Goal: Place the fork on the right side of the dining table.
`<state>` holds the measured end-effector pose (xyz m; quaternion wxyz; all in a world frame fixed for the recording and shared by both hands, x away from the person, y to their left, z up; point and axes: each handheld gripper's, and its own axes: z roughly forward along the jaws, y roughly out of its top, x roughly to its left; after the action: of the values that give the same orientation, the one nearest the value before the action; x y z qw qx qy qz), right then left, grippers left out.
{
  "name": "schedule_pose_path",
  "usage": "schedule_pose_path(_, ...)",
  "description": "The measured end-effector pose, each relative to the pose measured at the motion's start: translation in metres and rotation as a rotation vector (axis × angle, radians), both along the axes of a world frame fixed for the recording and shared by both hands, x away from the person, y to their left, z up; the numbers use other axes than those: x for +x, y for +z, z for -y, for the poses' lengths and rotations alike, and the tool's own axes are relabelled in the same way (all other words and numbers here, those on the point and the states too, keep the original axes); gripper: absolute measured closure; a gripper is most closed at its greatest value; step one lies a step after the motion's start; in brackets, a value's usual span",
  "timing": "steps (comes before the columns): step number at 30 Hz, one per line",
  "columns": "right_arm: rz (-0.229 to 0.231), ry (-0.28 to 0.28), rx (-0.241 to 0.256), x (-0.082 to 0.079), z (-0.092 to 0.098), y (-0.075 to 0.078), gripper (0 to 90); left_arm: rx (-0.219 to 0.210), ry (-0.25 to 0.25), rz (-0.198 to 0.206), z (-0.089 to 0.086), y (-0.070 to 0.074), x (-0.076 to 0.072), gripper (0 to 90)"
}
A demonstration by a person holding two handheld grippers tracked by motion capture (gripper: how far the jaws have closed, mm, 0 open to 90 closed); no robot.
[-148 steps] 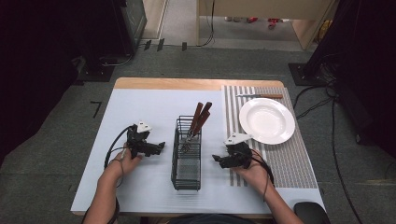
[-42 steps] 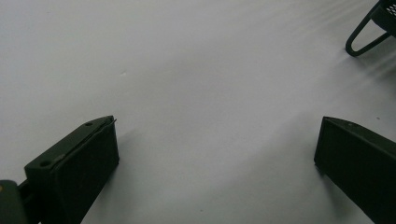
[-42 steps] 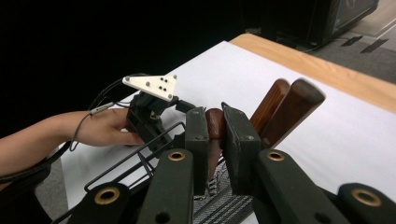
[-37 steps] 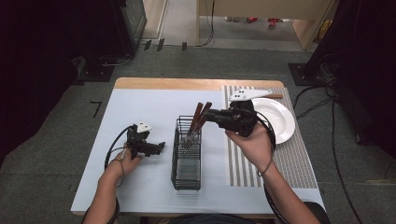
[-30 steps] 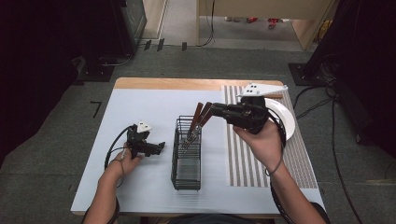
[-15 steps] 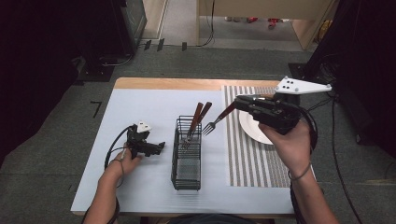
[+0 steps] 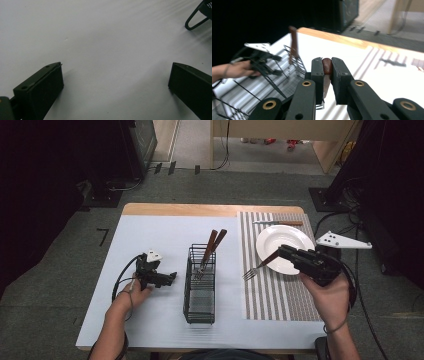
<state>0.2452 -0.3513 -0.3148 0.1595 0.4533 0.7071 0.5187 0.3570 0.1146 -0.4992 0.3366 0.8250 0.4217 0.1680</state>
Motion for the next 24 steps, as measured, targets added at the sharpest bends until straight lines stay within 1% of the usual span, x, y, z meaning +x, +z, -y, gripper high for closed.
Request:
schedule_pose_path(2,0.008,-0.047,-0.029,-0.005,0.008,-0.011,81.3,0.0,0.0,0.0,0.0,0.0,0.0,0.0)
schedule_pose_path(3,0.008,-0.083,-0.042,-0.007,0.013,-0.017,81.2,0.0,0.0,0.0,0.0,0.0,0.0,0.0)
schedule_pose_path(4,0.002,-0.098,-0.039,-0.008,0.017,-0.021,81.2,0.0,0.0,0.0,0.0,0.0,0.0,0.0)
schedule_pose_path(5,-0.009,-0.109,-0.026,-0.01,0.021,-0.025,81.3,0.0,0.0,0.0,0.0,0.0,0.0,0.0)
schedule_pose_path(7,-0.024,-0.126,-0.002,-0.012,0.027,-0.032,81.3,0.0,-0.001,0.0,0.0,0.0,0.0,0.0)
schedule_pose_path(11,-0.044,-0.152,0.014,-0.015,0.032,-0.043,81.1,0.0,-0.001,0.0,0.0,0.0,0.0,0.0)
schedule_pose_path(12,-0.042,-0.158,0.027,-0.016,0.034,-0.046,81.1,0.0,0.0,0.0,0.0,0.0,0.0,0.0)
schedule_pose_path(15,-0.059,-0.173,0.054,-0.018,0.042,-0.049,80.7,0.0,-0.001,0.0,0.0,0.0,0.0,0.0)
schedule_pose_path(17,-0.066,-0.178,0.06,-0.019,0.047,-0.051,80.3,0.0,-0.001,0.0,0.0,0.0,0.0,0.0)
schedule_pose_path(22,-0.091,-0.217,0.06,-0.023,0.059,-0.058,78.6,0.0,0.0,0.0,0.0,0.0,0.0,0.0)
schedule_pose_path(24,-0.108,-0.235,0.063,-0.024,0.066,-0.062,77.9,0.0,-0.001,-0.001,0.0,0.0,0.0,0.0)
